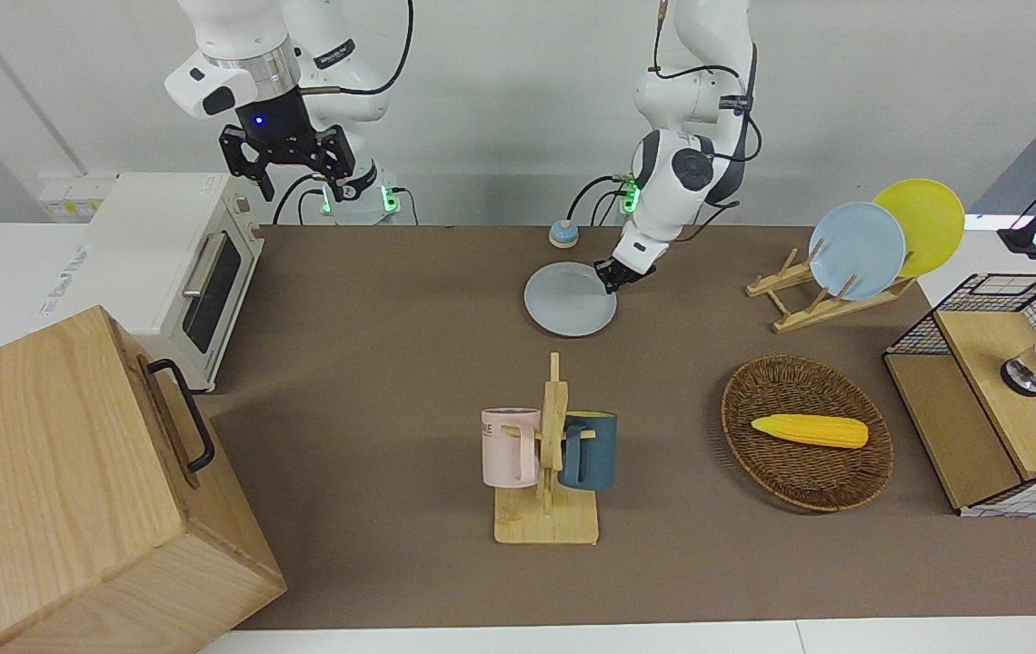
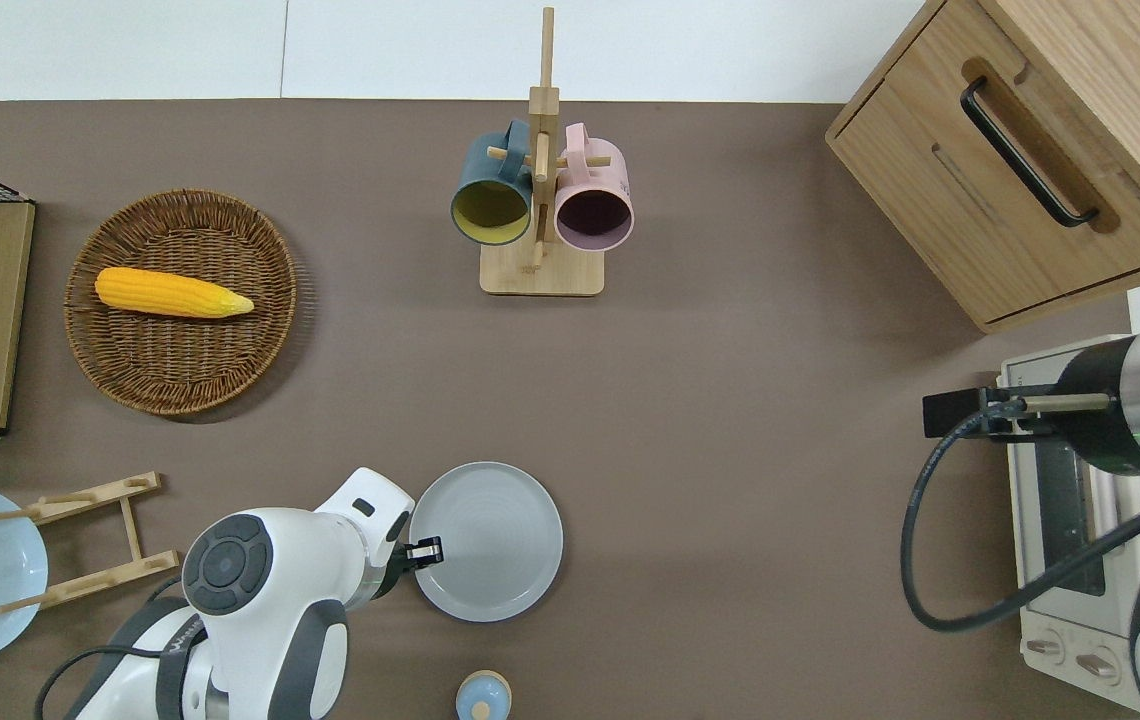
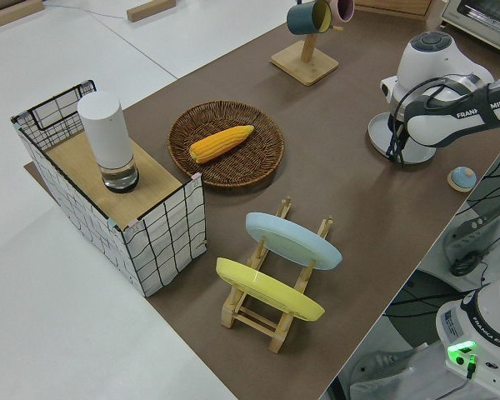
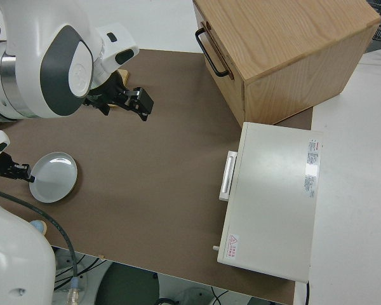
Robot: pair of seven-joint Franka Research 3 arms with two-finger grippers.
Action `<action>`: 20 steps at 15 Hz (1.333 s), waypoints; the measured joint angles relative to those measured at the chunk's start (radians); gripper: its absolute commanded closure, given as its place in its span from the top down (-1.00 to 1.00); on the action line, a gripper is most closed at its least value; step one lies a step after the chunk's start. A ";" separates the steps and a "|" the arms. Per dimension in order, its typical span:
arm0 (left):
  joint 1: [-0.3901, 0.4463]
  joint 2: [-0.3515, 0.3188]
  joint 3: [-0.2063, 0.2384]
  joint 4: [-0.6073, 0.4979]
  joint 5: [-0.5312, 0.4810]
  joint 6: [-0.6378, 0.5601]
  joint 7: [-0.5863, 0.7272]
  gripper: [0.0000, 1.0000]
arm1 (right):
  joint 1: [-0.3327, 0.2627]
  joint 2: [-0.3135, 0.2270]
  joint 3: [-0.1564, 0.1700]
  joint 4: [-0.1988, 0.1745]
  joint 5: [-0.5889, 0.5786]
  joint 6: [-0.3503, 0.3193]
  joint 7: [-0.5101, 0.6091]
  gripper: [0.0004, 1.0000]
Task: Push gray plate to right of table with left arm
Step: 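Push the gray plate with the left gripper away from the basket, then keep pushing the gray plate with the left gripper toward the oven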
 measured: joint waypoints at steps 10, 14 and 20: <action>-0.001 0.090 -0.160 0.090 -0.027 0.055 -0.098 -1.00 | 0.000 0.000 0.000 0.000 0.000 0.000 0.000 0.99; -0.015 0.136 -0.201 0.137 -0.027 0.067 -0.148 -1.00 | 0.000 0.000 0.000 0.000 0.000 0.000 0.000 0.99; -0.061 0.194 -0.242 0.184 -0.027 0.131 -0.214 -1.00 | 0.000 0.000 0.000 0.000 0.000 0.000 0.000 0.99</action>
